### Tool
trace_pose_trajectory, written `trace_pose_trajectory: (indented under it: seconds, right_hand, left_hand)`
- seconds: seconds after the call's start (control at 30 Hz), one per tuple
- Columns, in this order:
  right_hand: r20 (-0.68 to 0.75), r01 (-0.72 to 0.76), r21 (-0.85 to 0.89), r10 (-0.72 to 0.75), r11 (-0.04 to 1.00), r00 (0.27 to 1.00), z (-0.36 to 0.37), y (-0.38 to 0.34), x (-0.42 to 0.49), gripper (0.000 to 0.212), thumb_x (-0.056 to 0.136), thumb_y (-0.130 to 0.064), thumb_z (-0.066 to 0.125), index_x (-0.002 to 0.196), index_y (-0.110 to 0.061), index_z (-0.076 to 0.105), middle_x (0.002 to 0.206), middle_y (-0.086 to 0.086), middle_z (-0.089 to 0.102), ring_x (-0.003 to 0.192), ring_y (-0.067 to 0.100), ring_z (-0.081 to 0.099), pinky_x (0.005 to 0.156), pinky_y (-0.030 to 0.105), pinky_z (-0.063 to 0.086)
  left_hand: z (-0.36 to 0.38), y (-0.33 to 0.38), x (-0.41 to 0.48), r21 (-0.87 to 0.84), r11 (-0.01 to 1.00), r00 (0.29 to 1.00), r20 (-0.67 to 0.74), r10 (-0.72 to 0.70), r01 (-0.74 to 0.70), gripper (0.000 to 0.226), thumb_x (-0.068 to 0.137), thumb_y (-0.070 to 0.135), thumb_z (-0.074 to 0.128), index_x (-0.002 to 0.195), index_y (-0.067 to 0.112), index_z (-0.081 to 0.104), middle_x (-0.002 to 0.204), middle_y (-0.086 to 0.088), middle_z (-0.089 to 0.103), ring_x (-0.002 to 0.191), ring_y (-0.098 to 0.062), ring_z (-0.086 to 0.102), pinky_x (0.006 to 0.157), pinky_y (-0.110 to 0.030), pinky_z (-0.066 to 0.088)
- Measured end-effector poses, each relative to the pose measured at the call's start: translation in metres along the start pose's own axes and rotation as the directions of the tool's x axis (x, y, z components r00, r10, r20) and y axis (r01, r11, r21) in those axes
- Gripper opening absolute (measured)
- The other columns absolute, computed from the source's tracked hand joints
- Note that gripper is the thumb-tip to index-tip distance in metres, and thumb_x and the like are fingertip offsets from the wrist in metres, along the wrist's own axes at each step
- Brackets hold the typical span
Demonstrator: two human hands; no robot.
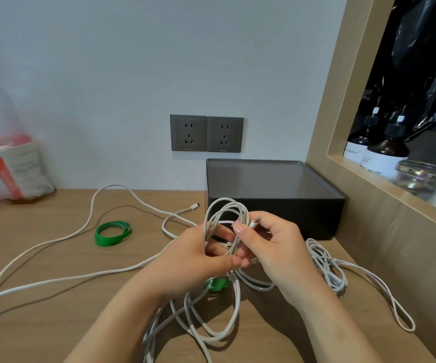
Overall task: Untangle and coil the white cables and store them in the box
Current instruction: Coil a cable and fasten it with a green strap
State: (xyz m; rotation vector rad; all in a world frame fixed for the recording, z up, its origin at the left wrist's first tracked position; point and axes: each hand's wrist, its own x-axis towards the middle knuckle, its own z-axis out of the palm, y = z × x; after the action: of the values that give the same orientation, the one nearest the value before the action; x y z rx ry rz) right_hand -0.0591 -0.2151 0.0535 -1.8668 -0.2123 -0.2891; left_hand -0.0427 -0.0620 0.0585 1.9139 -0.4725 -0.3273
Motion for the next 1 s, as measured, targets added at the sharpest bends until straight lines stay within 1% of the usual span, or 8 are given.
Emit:
trace_pose_trajectory:
  seconds: [0.1, 0.33, 0.4, 0.47, 0.6, 0.73, 0.9, 1.0]
  right_hand:
    - [-0.018, 0.005, -0.034, -0.006, 0.999, 1.0, 0.002, 0.001, 0.0, 0.01, 0.088, -0.023, 0.06, 0.082, -0.026, 0.067, 0.062, -0.004, 0.066, 0.063, 0.009, 0.065, 0.061, 0.023, 0.056]
    - [-0.081, 0.025, -0.098, -0.033, 0.995, 0.996, 0.009, 0.005, 0.002, 0.021, 0.087, -0.026, 0.061, 0.107, -0.033, 0.059, 0.093, -0.012, 0.063, 0.086, 0.001, 0.061, 0.071, 0.017, 0.054]
    - [-0.12, 0.136, -0.147, -0.154, 0.98, 0.981, 0.01, 0.004, -0.001, 0.022, 0.087, -0.023, 0.062, 0.1, -0.038, 0.054, 0.094, -0.013, 0.058, 0.088, -0.001, 0.057, 0.072, 0.011, 0.05]
    - [0.015, 0.252, -0.223, -0.255, 0.942, 0.967, 0.01, 0.002, -0.004, 0.02, 0.086, -0.019, 0.062, 0.089, -0.038, 0.055, 0.088, -0.014, 0.058, 0.088, -0.001, 0.055, 0.071, 0.01, 0.047]
    - [0.44, 0.386, -0.609, -0.109, 0.693, 0.891, 0.011, -0.009, -0.008, 0.013, 0.089, -0.037, 0.057, 0.095, -0.031, 0.066, 0.089, -0.018, 0.057, 0.095, 0.001, 0.045, 0.083, 0.021, 0.043]
    - [0.461, 0.427, -0.804, -0.02, 0.414, 0.887, 0.011, -0.012, -0.005, 0.028, 0.089, -0.043, 0.055, 0.111, -0.029, 0.064, 0.109, -0.008, 0.056, 0.104, 0.01, 0.036, 0.085, 0.027, 0.031]
    - [0.416, 0.395, -0.871, 0.011, 0.291, 0.909, 0.019, -0.003, -0.002, 0.032, 0.091, -0.043, 0.054, 0.116, -0.026, 0.063, 0.113, -0.001, 0.052, 0.106, 0.015, 0.035, 0.088, 0.03, 0.031]
    - [0.437, 0.394, -0.838, 0.031, 0.378, 0.899, 0.016, -0.003, 0.0, 0.029, 0.09, -0.045, 0.053, 0.111, -0.029, 0.065, 0.103, -0.007, 0.051, 0.095, 0.008, 0.03, 0.081, 0.026, 0.028]
  left_hand:
    - [0.003, 0.0, 0.002, 0.117, 0.993, 1.0, -0.028, 0.006, -0.003, 0.013, 0.086, 0.024, 0.066, 0.097, 0.019, 0.061, 0.062, 0.008, 0.06, 0.059, -0.001, 0.057, 0.064, -0.017, 0.05]
    - [-0.007, -0.006, 0.005, 0.338, 0.941, 0.978, -0.201, 0.045, 0.026, 0.014, 0.092, 0.03, 0.057, 0.081, 0.025, 0.062, 0.074, 0.006, 0.064, 0.071, -0.005, 0.059, 0.069, -0.023, 0.048]
    - [-0.014, -0.012, 0.005, 0.345, 0.936, 0.949, -0.313, 0.039, 0.076, 0.015, 0.092, 0.029, 0.057, 0.08, 0.022, 0.062, 0.075, 0.003, 0.066, 0.073, -0.009, 0.062, 0.072, -0.029, 0.052]
    - [-0.019, -0.016, 0.006, 0.256, 0.961, 0.925, -0.38, 0.0, 0.105, 0.014, 0.093, 0.023, 0.057, 0.08, 0.019, 0.062, 0.073, 0.0, 0.069, 0.07, -0.013, 0.066, 0.071, -0.031, 0.057]
    - [-0.02, -0.019, 0.007, 0.241, 0.961, 0.916, -0.4, -0.029, 0.135, 0.015, 0.094, 0.021, 0.055, 0.08, 0.018, 0.06, 0.069, 0.0, 0.067, 0.064, -0.013, 0.064, 0.069, -0.032, 0.056]
    - [-0.017, -0.02, 0.01, 0.278, 0.95, 0.922, -0.387, -0.022, 0.14, 0.015, 0.095, 0.022, 0.054, 0.08, 0.022, 0.057, 0.067, 0.005, 0.06, 0.059, -0.004, 0.055, 0.056, -0.017, 0.042]
    - [-0.014, -0.019, 0.011, 0.271, 0.952, 0.925, -0.379, -0.034, 0.146, 0.015, 0.094, 0.021, 0.054, 0.08, 0.023, 0.057, 0.071, 0.004, 0.06, 0.062, -0.005, 0.055, 0.057, -0.017, 0.043]
    - [-0.014, -0.019, 0.011, 0.232, 0.962, 0.922, -0.384, -0.047, 0.145, 0.015, 0.094, 0.021, 0.055, 0.079, 0.022, 0.058, 0.07, 0.002, 0.061, 0.063, -0.009, 0.056, 0.062, -0.022, 0.047]
